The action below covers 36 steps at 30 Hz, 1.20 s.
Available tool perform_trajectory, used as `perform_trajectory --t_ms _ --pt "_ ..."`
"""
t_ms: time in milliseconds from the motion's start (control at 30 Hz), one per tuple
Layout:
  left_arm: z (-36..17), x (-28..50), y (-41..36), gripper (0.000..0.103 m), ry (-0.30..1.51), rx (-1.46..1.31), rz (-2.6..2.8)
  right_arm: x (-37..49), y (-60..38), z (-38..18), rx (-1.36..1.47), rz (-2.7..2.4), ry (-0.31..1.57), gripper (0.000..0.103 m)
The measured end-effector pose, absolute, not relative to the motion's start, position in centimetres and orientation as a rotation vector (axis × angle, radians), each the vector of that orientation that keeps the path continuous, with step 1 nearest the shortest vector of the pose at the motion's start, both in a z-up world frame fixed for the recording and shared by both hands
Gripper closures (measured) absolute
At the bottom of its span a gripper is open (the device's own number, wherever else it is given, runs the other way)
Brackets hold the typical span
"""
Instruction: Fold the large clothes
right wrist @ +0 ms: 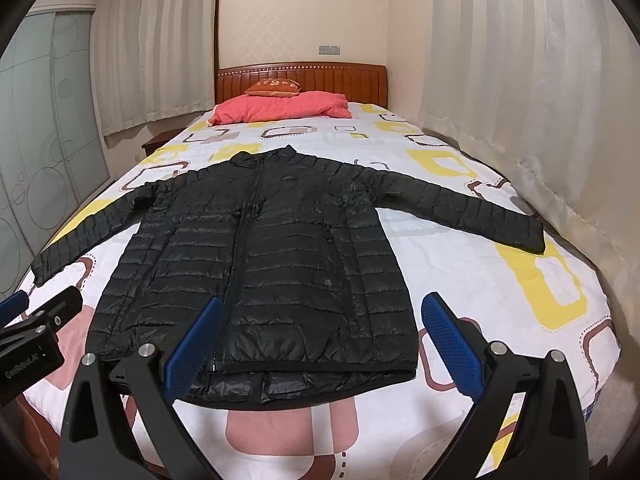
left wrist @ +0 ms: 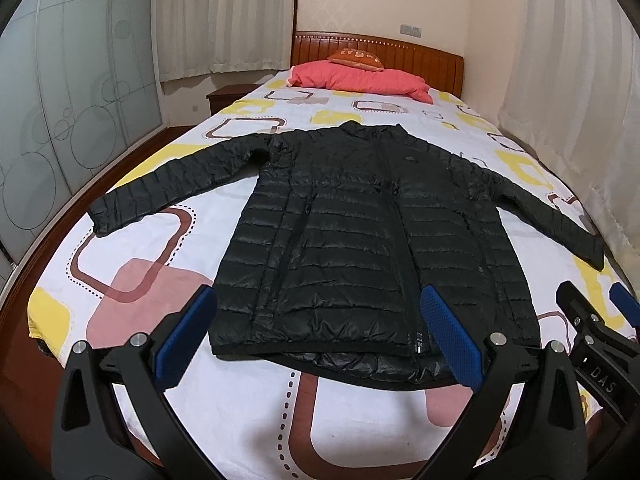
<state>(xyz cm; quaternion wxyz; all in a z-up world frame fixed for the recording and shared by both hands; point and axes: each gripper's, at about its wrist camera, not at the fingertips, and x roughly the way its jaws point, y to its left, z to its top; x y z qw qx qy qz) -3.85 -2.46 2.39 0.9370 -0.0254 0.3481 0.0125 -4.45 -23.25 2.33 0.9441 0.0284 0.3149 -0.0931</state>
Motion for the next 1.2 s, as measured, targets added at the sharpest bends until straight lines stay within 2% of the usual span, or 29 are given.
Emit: perform_trajectory --t_ms 1200 --pt "1.7 -3.7 -2.0 0.002 0.739 -0.053 0.038 -4.2 -22.1 1.6 0.072 -0.144 0.671 0.005"
